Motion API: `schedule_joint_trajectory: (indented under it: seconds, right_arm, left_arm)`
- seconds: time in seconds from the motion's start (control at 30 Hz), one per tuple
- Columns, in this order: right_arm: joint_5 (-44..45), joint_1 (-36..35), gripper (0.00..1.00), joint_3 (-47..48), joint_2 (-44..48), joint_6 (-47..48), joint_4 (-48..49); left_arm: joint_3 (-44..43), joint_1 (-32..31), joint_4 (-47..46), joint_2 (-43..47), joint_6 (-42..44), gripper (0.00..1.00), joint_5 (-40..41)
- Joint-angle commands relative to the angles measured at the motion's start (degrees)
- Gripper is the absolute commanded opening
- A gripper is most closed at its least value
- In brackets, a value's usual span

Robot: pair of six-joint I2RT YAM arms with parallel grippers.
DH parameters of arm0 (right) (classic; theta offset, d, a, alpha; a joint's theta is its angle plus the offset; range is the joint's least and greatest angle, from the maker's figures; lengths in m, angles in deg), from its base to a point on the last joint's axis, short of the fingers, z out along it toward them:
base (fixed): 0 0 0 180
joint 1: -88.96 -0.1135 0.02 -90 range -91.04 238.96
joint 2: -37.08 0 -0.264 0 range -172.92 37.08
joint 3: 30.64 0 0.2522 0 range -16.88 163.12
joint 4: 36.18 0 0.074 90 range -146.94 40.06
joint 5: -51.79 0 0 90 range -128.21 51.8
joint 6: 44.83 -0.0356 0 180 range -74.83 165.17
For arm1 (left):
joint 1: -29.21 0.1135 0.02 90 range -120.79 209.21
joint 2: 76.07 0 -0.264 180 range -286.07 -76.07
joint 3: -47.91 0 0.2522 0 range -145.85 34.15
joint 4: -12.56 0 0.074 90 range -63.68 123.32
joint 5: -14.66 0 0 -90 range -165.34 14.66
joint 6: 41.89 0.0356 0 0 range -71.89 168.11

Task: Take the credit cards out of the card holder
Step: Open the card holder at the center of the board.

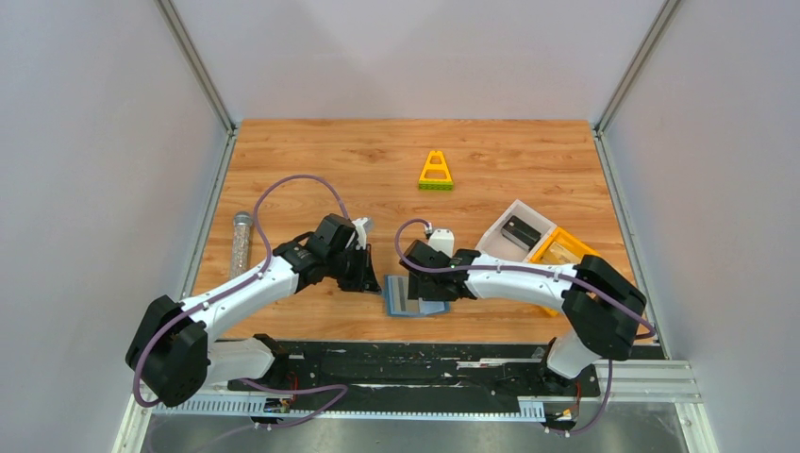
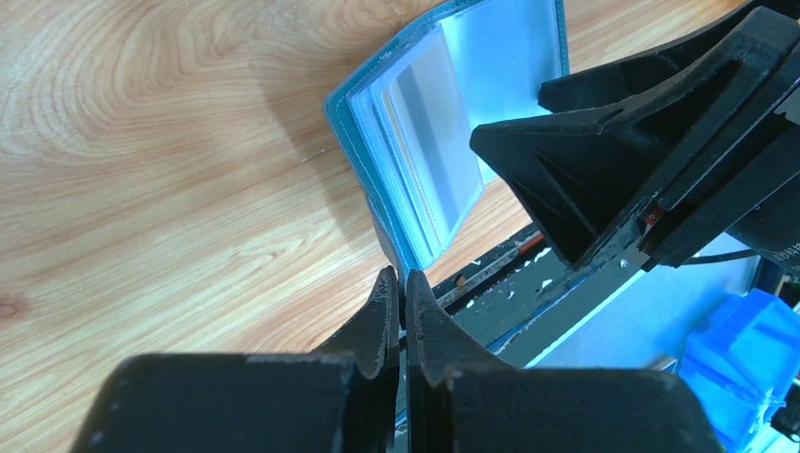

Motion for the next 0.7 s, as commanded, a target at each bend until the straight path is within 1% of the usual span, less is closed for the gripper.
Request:
schedule_joint_trajectory:
  seconds: [0.0,0.1,0.27,0.33,0.43,0.67]
  right_arm:
    - [3.6,-0.1,0.57,1.8,2.9,-1.0,-3.3]
    - [3.0,-0.7,0.57,1.9,4.1,0.9,-1.7]
    - [-2.0,-0.8,0.58,0.6,6.2,3.4,5.0]
    - [-3.2,-0.7,0.59,0.8,5.7,3.6,6.3]
    - [-4.5,-0.7,0.63,1.2,4.3,3.9,7.5]
    - [-6.6,-0.3,0.63,1.0,1.3,3.8,9.7]
  left_arm:
    - [-0.3,0.1,-1.7,0.4,0.6,0.0,-0.4]
    - [-0.3,0.1,-1.7,0.4,0.5,0.0,-0.5]
    - [-0.4,0.1,-2.1,0.4,0.3,0.0,-0.9]
    - [-0.3,0.1,-2.1,0.4,0.2,0.0,-1.0]
    - [-0.4,0.1,-2.1,0.6,0.2,0.0,-1.3]
    - [-0.5,0.1,-1.6,1.2,0.4,0.0,-1.2]
